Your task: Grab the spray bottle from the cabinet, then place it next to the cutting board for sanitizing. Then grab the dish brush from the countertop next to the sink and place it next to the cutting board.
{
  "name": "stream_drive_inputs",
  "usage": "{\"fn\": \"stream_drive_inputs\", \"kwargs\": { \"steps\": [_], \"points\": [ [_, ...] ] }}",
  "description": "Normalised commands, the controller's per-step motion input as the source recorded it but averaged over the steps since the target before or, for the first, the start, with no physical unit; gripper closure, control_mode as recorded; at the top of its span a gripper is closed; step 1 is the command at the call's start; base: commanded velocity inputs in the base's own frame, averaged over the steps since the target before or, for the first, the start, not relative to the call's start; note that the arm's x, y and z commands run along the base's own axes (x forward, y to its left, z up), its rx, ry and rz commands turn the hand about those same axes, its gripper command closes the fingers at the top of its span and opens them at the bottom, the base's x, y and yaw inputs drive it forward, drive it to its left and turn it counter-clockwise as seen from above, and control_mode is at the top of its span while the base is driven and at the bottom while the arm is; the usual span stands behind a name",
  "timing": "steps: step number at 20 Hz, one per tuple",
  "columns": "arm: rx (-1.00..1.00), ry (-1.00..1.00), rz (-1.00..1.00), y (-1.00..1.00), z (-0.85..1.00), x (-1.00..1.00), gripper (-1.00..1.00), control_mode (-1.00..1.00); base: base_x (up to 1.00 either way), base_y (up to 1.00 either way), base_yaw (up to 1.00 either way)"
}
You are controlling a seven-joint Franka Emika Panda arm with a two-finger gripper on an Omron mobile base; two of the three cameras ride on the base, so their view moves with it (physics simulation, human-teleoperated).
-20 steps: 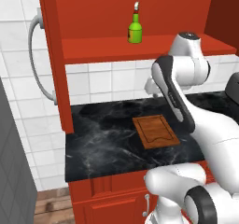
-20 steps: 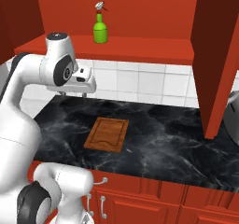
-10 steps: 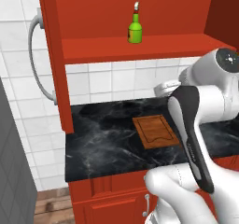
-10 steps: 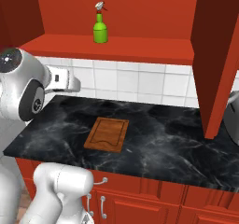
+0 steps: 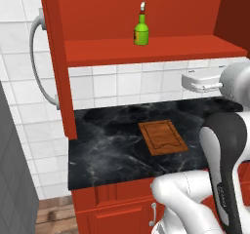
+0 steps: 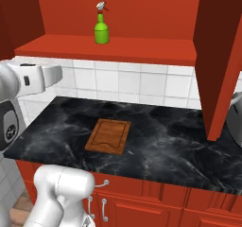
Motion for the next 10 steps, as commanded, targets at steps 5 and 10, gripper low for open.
{"fn": "stream_drive_inputs", "kwargs": {
  "steps": [5, 10],
  "points": [
    [0.07, -0.55, 0.00, 0.00, 0.87, -0.04, -1.00, -1.00, 0.00, 0.00, 0.00],
    [0.04, -0.44, 0.00, 0.00, 0.75, -0.01, -1.00, -1.00, 0.00, 0.00, 0.00]
  ]
}}
